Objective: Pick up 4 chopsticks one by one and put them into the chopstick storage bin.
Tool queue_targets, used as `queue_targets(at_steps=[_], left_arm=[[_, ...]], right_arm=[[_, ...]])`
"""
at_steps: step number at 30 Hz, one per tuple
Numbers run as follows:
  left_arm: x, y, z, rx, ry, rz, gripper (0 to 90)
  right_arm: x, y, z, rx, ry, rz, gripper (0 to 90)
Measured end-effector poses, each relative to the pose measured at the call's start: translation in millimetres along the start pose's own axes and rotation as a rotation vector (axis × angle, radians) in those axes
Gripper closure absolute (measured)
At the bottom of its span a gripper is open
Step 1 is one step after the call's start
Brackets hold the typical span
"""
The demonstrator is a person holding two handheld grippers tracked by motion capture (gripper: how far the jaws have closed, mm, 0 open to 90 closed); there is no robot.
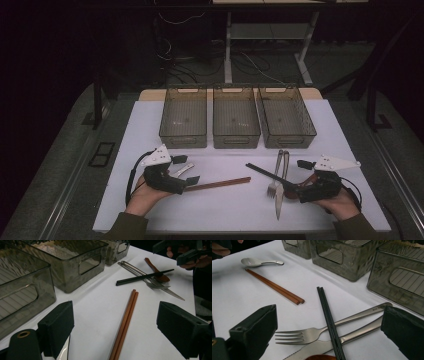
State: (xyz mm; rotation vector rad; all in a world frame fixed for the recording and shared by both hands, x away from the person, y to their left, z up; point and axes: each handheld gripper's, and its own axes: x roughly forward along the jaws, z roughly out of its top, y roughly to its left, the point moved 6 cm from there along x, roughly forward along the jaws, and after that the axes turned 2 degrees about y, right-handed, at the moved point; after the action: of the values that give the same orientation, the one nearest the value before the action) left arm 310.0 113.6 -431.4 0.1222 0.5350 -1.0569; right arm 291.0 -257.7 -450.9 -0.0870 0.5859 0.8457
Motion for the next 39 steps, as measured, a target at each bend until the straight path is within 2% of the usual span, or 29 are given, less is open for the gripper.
queue_targets(at_steps=[15,23,29,30,39], left_arm=[[9.3,-1.5,9.7,-0.004,-0.015,-0.022,20.9],[16.5,-2.2,11.2,0.001,0.000,-0.030,22.9],[20.5,-2.8,12.7,-0.001,0.000,-0.036,26.0],[21.9,-2.9,12.8,0.004,0.002,-0.041,29.0],[35.1,-6.8,20.0,0.018,0.014,-0.061,38.2]], right_arm=[[0.5,0.5,0.1,-0.002,-0.004,-0.001,0.6],[1.0,0.3,0.0,-0.008,-0.002,-0.004,0.6],[0.8,0.0,0.6,0.007,-0.005,-0.001,0.6],[1.4,-1.1,0.6,-0.001,-0.003,-0.003,0.5],[2.4,-2.8,2.1,0.001,-0.006,0.007,0.6]])
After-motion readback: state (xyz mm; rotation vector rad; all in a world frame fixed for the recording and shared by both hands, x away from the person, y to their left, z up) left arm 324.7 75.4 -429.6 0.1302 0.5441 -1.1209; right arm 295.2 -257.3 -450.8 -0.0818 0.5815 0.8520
